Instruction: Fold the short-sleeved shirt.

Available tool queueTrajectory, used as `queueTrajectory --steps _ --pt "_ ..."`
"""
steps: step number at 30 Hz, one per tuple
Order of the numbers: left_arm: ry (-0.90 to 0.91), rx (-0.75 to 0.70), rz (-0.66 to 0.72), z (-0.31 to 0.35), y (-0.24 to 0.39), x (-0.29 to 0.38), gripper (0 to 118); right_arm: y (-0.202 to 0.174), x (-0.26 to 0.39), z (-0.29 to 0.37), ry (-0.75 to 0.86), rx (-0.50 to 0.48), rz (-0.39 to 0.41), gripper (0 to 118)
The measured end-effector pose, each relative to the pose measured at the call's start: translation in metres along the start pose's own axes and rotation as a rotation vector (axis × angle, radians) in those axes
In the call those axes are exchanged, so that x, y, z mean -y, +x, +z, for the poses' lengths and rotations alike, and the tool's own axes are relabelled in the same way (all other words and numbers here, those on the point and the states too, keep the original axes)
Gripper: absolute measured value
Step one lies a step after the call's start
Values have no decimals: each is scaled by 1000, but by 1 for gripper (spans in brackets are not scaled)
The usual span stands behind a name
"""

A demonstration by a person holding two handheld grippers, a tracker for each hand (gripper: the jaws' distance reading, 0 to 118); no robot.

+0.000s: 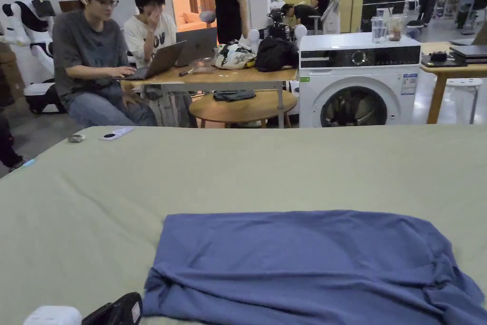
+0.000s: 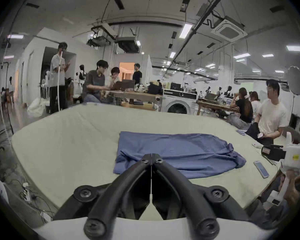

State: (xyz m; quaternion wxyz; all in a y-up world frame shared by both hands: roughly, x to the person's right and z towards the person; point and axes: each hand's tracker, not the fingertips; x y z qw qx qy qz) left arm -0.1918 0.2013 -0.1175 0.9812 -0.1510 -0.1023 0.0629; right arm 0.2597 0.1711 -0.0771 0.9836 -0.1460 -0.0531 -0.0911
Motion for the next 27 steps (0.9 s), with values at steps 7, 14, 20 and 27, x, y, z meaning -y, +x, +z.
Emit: queueTrajectory --steps 7,14,20,27 --pt "-244 1 72 -98 -46 3 55 -4 1 -15 -88 15 102 0" --pt "-503 -123 103 -207 -94 34 50 26 20 -21 -168 16 12 0" --pt "-575 -114 21 -223 -82 41 3 52 18 -35 -220 85 1 0" --pt "-626 -121 -82 -230 -70 39 2 83 2 -147 -390 127 -49 65"
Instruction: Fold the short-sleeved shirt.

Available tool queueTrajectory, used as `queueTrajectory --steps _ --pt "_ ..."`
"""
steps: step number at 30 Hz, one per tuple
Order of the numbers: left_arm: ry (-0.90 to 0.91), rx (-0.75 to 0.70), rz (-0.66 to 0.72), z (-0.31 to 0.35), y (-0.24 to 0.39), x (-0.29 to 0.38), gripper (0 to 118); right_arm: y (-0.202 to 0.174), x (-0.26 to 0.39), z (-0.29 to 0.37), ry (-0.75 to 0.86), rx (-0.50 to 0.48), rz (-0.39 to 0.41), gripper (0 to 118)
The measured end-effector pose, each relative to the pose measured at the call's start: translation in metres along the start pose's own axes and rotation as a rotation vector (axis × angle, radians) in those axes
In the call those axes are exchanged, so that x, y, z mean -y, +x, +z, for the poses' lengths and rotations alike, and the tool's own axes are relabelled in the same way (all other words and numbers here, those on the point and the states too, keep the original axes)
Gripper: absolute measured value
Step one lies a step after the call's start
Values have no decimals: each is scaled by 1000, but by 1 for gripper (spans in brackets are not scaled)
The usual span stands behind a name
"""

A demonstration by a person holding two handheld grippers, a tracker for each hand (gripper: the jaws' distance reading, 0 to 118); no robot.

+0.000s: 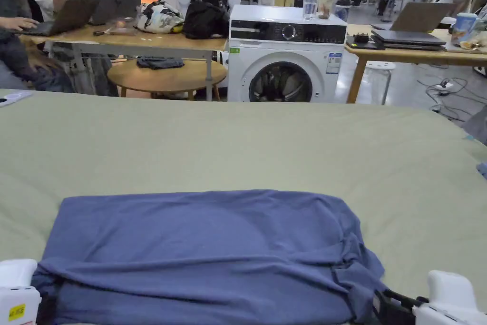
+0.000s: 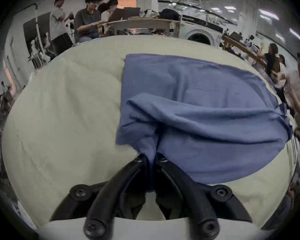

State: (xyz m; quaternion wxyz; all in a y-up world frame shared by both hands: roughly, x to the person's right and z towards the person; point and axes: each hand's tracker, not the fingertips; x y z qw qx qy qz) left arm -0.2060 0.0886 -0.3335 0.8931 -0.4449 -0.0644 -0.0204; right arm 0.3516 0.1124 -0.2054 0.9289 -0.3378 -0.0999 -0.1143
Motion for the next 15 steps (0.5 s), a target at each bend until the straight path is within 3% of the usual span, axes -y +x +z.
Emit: queueTrajectory --steps 3,4,5,6,8,11,13,15 --pt "0 -12 -8 5 8 2 2 5 -11 -55 -166 47 -40 57" --pt "1 -13 -10 5 9 2 2 4 -7 -66 -205 36 -39 47" --pt "3 -15 -11 6 10 3 2 -1 -3 -64 -189 72 16 16" --pt "5 -16 -11 7 11 3 2 0 -5 -57 -138 72 49 1" --pt "13 -19 -14 9 11 5 2 -3 -6 -50 -130 54 94 1" --pt "43 12 8 18 -3 3 1 -3 -5 -43 -132 59 80 1" --pt "159 38 51 50 -7 8 0 -6 -9 -23 -78 147 72 1" --pt "258 57 55 91 -9 15 0 -10 -12 6 -4 172 106 1"
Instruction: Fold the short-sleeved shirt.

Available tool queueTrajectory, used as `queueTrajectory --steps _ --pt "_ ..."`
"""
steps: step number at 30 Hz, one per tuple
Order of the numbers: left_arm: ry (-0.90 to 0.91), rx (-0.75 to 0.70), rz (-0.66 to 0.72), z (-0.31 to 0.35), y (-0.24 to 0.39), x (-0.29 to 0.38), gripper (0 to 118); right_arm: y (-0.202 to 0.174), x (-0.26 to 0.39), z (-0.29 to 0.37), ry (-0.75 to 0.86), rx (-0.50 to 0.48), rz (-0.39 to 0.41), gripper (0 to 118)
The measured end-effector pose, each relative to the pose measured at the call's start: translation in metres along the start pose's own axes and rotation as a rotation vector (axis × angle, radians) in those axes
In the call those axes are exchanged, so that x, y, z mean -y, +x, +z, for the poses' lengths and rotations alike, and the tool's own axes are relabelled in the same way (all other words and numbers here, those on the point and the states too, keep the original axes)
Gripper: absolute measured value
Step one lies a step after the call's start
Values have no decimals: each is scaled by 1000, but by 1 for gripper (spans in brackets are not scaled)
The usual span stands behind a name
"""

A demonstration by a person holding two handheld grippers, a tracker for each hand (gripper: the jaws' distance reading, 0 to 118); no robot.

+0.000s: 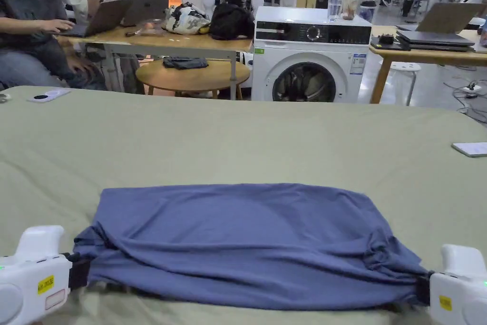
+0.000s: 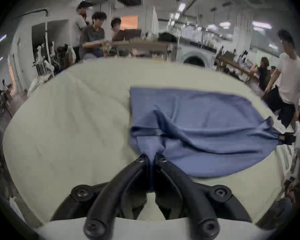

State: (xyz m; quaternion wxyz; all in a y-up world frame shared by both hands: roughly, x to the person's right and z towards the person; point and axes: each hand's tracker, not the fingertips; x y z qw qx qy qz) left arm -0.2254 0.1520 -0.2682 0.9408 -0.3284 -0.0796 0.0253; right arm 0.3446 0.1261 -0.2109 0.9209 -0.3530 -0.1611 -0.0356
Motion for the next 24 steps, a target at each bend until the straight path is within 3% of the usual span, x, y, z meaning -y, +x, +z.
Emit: queueTrajectory --steps 4,10,14,15,16,17,18,19,24 --pt "3 3 -56 48 1 6 0 15 12 41 10 -19 -41 1" --pt "-89 22 -4 81 -21 65 0 33 72 88 -8 -3 -94 1" --pt "-113 34 50 89 -31 108 0 33 106 99 -33 2 -86 2" --pt "-119 40 58 91 -32 112 0 34 109 97 -36 -1 -89 5" --pt "-119 33 69 95 -23 111 1 35 114 97 -30 -14 -91 18" --pt "-83 44 90 96 -24 113 11 36 117 97 -8 -15 -90 38" --pt "-53 64 110 96 -26 114 32 35 119 97 4 -2 -81 52" --pt "-44 70 130 96 -26 113 55 36 119 96 17 11 -61 57" --pt "159 80 97 112 -8 88 61 33 104 117 144 -78 -27 57"
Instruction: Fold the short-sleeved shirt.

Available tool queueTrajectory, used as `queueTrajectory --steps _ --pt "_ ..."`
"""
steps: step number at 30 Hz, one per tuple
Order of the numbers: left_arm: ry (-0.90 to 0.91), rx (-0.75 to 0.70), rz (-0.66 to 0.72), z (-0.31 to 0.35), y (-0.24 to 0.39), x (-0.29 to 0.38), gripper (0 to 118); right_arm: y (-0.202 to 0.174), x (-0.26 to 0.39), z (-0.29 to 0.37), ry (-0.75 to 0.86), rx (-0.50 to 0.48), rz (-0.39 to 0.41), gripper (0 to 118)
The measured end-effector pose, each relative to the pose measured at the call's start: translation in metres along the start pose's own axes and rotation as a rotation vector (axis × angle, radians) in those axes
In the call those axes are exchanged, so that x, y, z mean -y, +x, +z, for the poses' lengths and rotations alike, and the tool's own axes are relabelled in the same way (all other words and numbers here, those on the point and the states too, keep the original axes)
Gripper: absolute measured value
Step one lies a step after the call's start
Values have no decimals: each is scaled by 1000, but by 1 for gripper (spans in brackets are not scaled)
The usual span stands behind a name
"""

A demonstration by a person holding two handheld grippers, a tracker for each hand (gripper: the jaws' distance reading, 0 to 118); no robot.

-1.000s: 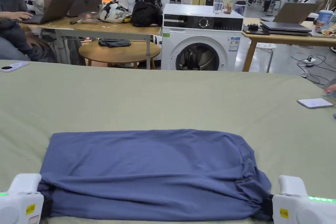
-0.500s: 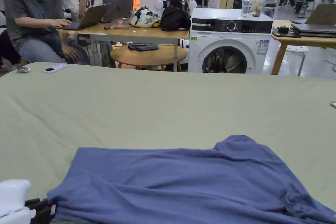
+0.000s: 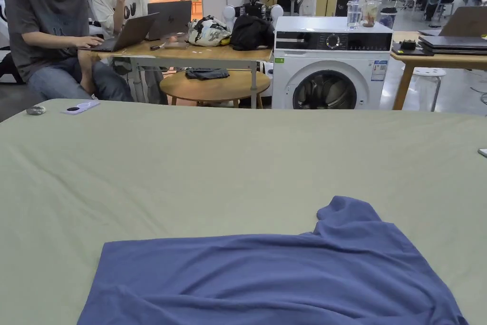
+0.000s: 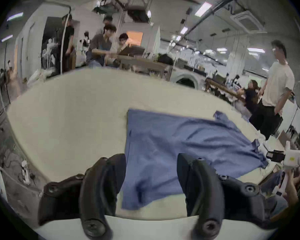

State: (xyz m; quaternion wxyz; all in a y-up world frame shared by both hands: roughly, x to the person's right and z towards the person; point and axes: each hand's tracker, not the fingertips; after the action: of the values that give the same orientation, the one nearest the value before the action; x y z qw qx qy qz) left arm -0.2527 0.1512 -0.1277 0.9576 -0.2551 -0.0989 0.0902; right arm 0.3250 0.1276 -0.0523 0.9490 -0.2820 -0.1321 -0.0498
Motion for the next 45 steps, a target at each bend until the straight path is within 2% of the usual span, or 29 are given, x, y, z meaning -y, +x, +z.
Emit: queueTrajectory --steps 5,8,9,10,11,12,13,17,19,23,24,25,26,28,32,35,37,38,39,40,42,43,45 --pt "193 -24 -153 13 56 -44 64 -33 -38 18 133 -108 47 57" --pt "267 45 -194 25 79 -47 64 -51 -51 22 171 -190 48 56" --pt "279 74 -210 27 85 -48 63 -56 -52 22 170 -205 45 52" --pt "283 88 -223 27 91 -48 47 -60 -53 22 175 -223 47 38" --pt "257 72 -225 25 97 -49 21 -64 -51 19 174 -235 46 21" --pt "226 68 -245 24 102 -46 0 -69 -50 17 174 -236 42 5" --pt "214 67 -256 21 104 -44 0 -72 -48 15 174 -234 40 0" --pt "185 70 -247 14 103 -38 0 -79 -43 1 144 -273 28 0" --pt "156 59 -231 5 95 -44 0 -82 -42 -5 135 -263 36 0" --pt "49 37 -118 -32 61 -72 0 -79 -43 -13 125 -273 36 0" --pt "14 8 -84 -47 53 -81 12 -76 -43 -15 122 -279 29 0" --pt "-46 -35 -64 -67 42 -89 42 -73 -43 -17 115 -285 20 0" --pt "-90 -47 -59 -89 29 -93 56 -71 -42 -20 107 -288 9 0" --pt "-140 -30 -60 -133 10 -104 58 -65 -40 -26 85 -284 -10 0" --pt "-335 -127 6 -221 -26 -118 58 -51 -32 -33 40 -254 -16 0" --pt "-427 -163 50 -263 -43 -111 57 -38 -28 -35 18 -216 -12 0" --pt "-477 -179 79 -281 -47 -103 41 -29 -28 -36 2 -186 -7 0" --pt "-502 -201 41 -287 -44 -100 37 -25 -29 -37 -7 -175 -4 0" --pt "-474 -195 11 -285 -37 -101 24 -21 -29 -41 -14 -169 1 0" --pt "-481 -166 -22 -285 -34 -105 0 -18 -32 -44 -17 -166 4 0" --pt "-534 -123 6 -293 -29 -106 0 -15 -44 -53 -26 -183 22 0" --pt "-556 -182 -22 -298 -26 -104 0 -16 -54 -61 -40 -204 63 0" --pt "-553 -188 -65 -301 -24 -106 0 -20 -83 -78 -50 -185 102 0"
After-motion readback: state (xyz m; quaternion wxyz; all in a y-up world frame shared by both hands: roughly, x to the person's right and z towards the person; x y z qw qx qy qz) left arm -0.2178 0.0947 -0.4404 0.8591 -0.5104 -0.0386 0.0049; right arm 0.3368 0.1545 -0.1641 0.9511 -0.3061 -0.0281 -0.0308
